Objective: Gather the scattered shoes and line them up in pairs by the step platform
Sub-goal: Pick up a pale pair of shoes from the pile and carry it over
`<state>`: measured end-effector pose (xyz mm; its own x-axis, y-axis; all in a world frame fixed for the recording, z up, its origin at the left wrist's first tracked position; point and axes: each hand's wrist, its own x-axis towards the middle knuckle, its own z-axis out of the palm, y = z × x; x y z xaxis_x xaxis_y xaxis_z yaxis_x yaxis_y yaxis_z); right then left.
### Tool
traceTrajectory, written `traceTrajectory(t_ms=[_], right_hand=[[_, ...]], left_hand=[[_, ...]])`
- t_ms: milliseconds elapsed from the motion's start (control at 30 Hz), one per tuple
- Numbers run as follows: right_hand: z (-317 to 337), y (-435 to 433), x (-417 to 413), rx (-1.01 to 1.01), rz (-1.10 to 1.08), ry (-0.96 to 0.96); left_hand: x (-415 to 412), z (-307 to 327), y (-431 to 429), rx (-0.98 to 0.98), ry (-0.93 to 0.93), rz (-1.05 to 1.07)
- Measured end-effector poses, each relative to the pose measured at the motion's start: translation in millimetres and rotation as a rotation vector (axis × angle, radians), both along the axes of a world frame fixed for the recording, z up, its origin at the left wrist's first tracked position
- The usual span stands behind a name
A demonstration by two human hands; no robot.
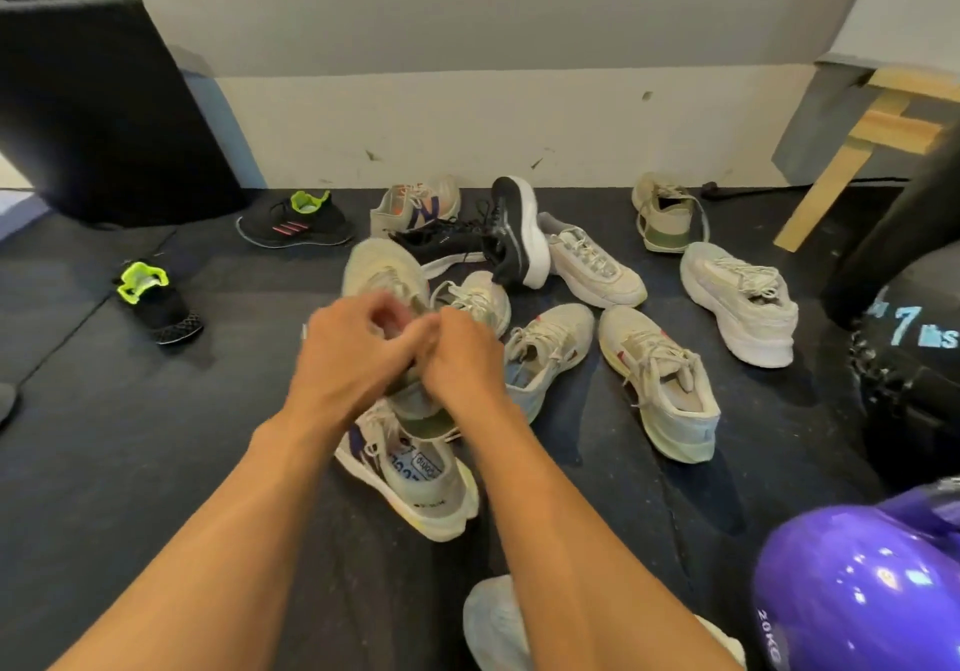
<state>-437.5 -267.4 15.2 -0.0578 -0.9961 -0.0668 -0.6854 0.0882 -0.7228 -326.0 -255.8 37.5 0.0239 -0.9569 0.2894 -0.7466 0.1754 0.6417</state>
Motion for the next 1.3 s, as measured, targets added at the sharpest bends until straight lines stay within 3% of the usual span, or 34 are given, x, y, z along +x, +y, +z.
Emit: traceTrajectory(t_ms=[133,267,467,600,733,867,1100,1300], right_hand=[[-11.4,-8.1,-6.7,0.055,-0.017,-0.129],[-11.9,-9.3,-10.2,0.038,-0.063,-0.276],[-18.0,-12.0,-36.6,0.012,-0.049,-0.368],[-17.7,-16.1,-60.0,0.004,-0.123,-0.421],[-4.5,-16.9,-75.3,-0.13,-0.17,-0.282],[28.2,-6.8,-86.2,-0.241,-0.18,-0.115],[106.6,31.7,-75.6,-0.203,-0.044,-0.141],[183.3,46.0,-72.8,-0.203,-0.001,-0.133]], left_hand=[[-1.6,14.8,-9.3,0.546,-0.032,-0.232],[-8.6,8.1,-11.3,0.744,-0.252,-0.304],[-27.9,-17.9,-12.2,0.416,-0.461,-0.188],[-48.8,-20.8,-10.0,0.307,-0.404,-0.174],[-72.4,-7.9,-13.7,0.243,-0.329,-0.159],[-83.2,14.8,-1.6,0.216,-0.214,-0.171],[-57.7,84.7,28.0,0.22,-0.119,-0.088],[-35.9,162.3,31.0,0.372,-0.166,-0.045]])
